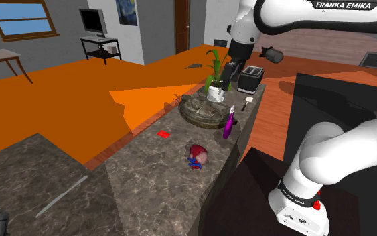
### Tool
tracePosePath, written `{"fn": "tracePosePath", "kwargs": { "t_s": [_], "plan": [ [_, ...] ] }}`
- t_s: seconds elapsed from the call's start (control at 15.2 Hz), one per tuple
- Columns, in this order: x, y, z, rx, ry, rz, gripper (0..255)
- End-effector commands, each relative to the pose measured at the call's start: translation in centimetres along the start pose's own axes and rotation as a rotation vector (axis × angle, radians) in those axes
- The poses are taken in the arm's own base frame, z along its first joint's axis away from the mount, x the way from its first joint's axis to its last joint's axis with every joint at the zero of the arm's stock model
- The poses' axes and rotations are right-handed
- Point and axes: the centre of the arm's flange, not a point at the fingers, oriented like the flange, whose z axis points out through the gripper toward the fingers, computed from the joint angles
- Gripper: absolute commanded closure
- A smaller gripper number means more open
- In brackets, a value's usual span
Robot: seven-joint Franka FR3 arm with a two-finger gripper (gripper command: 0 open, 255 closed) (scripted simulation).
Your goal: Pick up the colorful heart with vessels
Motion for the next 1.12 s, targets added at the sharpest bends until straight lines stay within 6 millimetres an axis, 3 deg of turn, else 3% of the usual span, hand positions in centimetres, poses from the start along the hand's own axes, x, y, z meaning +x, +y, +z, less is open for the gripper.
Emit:
{"fn": "tracePosePath", "kwargs": {
  "t_s": [0.0, 1.06],
  "plan": [
    [0.0, 0.0, 0.0, 0.000, 0.000, 0.000, 0],
    [2.2, -3.3, 20.8, -0.001, -0.071, 0.612, 0]
  ]
}}
